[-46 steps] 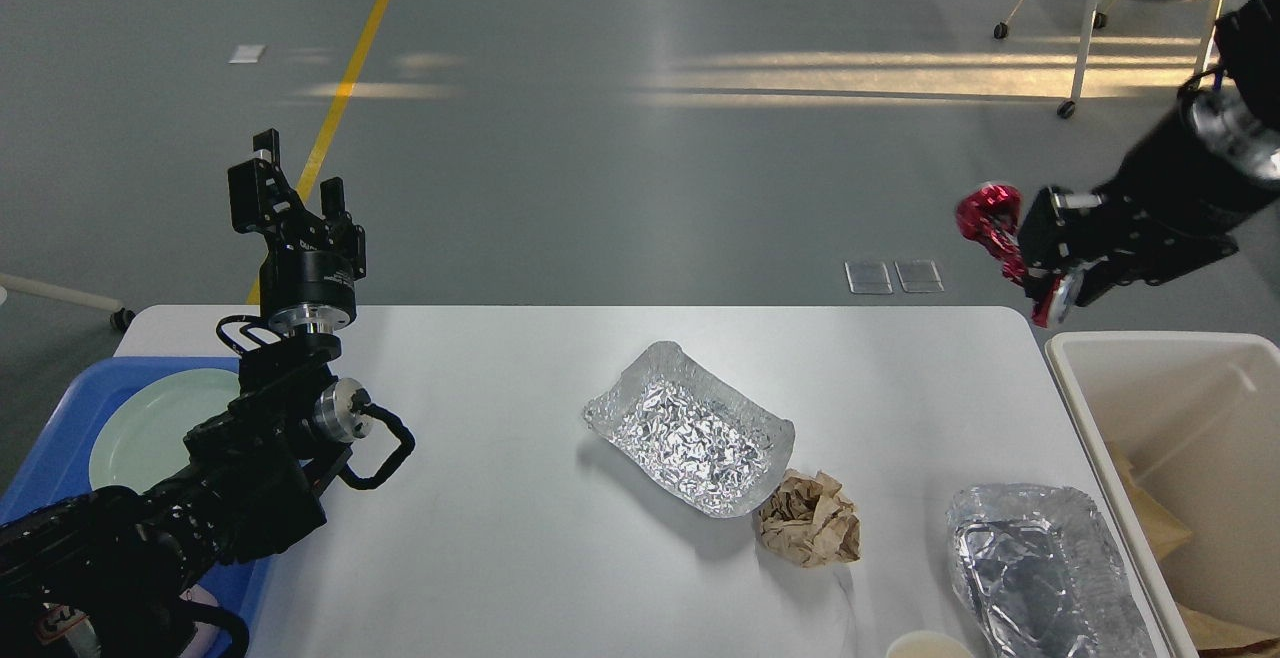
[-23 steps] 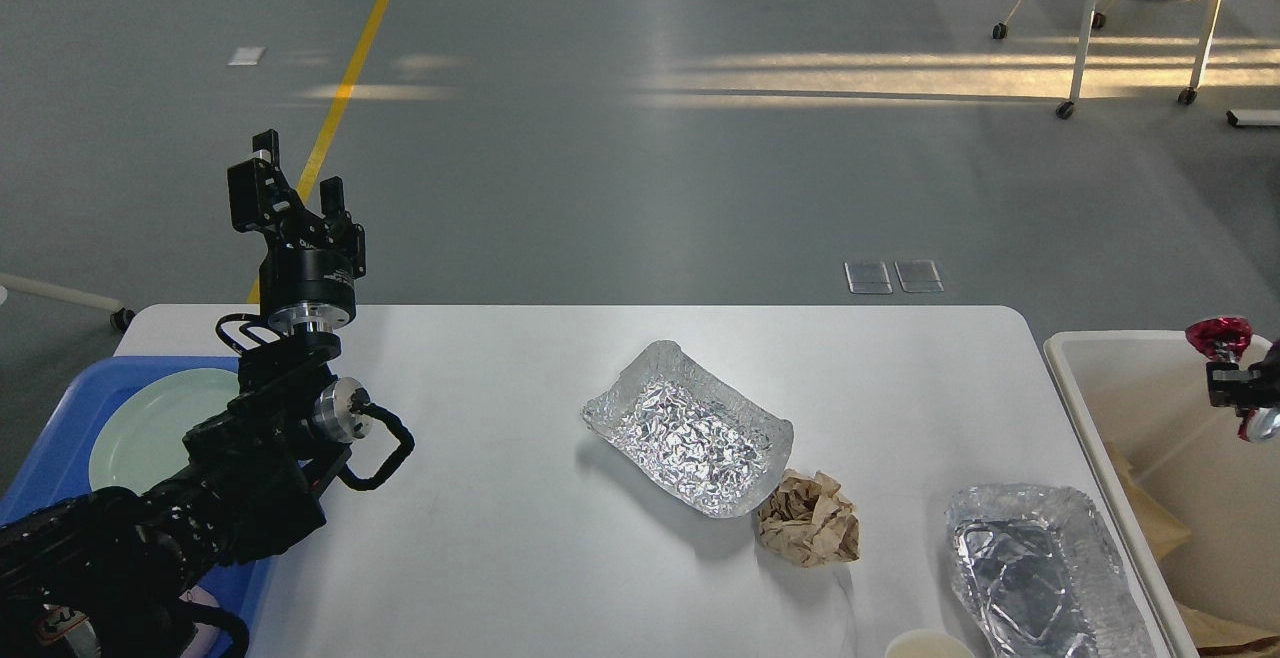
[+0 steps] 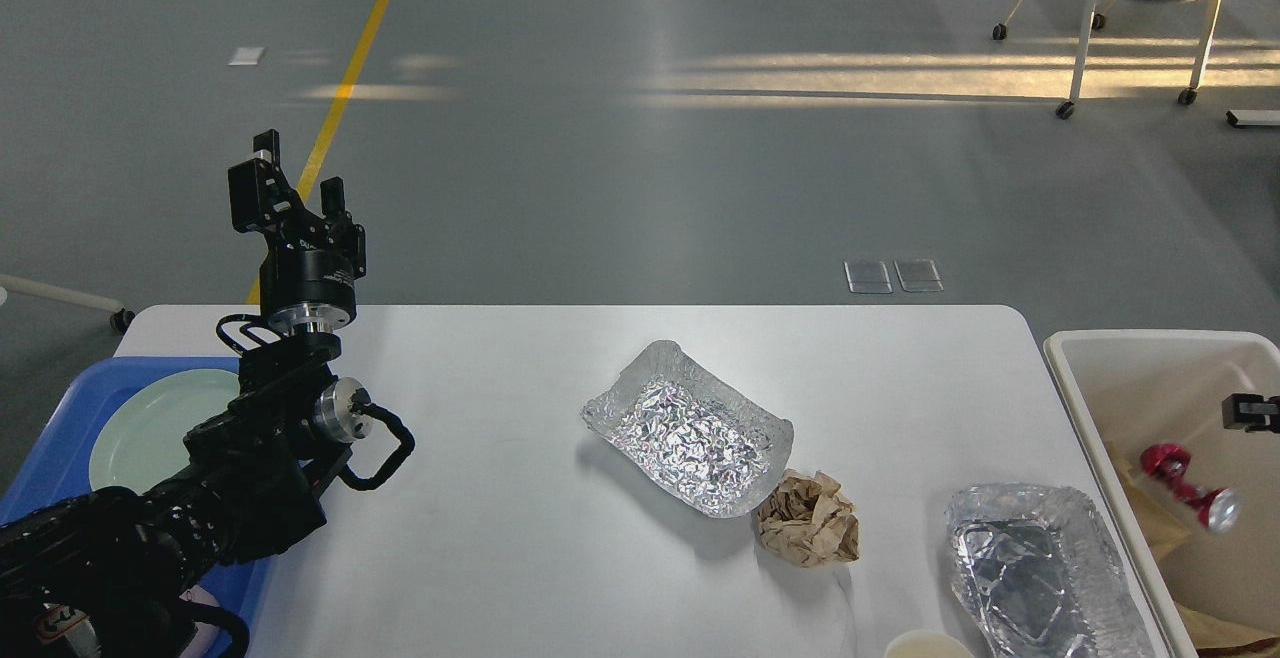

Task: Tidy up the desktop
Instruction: 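Lower the red can into the white bin and release it, then raise the right gripper and swing it back over the table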

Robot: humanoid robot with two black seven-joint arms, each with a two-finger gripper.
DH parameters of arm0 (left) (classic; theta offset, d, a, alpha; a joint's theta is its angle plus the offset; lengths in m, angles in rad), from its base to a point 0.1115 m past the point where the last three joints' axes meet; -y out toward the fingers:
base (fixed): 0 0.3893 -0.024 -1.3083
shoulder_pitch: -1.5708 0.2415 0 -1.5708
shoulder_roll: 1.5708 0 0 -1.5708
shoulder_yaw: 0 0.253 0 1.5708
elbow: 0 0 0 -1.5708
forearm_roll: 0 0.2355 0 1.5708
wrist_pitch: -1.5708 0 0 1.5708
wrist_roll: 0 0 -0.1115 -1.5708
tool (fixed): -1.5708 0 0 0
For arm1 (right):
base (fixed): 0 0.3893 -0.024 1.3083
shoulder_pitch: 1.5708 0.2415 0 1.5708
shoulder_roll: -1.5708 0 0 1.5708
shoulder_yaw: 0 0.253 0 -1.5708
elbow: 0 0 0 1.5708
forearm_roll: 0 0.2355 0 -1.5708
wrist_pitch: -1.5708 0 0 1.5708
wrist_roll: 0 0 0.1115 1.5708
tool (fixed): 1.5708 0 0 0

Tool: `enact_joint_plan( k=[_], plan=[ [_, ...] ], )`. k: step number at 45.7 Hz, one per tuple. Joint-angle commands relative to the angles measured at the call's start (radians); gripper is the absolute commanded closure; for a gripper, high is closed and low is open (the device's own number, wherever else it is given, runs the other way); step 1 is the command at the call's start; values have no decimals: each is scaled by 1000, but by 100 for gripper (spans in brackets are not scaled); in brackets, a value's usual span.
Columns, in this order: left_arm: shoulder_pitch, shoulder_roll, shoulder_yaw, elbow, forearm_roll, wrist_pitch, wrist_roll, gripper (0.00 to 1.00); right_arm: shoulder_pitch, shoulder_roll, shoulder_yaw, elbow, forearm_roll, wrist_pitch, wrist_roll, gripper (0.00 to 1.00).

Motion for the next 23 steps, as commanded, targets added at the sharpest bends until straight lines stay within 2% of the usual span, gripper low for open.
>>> enact_joint_plan(
  k=[1,8,15,23],
  plan=[
    [0,-1,0,0,0,0,0,4,6,28,2,8,3,0,1,0],
    [0,1,0,0,0,0,0,4,88,49,2,81,8,6,0,0],
    [0,1,0,0,0,0,0,4,344,14,3,394,9,55,-6,0],
    [0,1,0,0,0,0,0,4,682,6,0,713,80,233,-9,0]
  ],
)
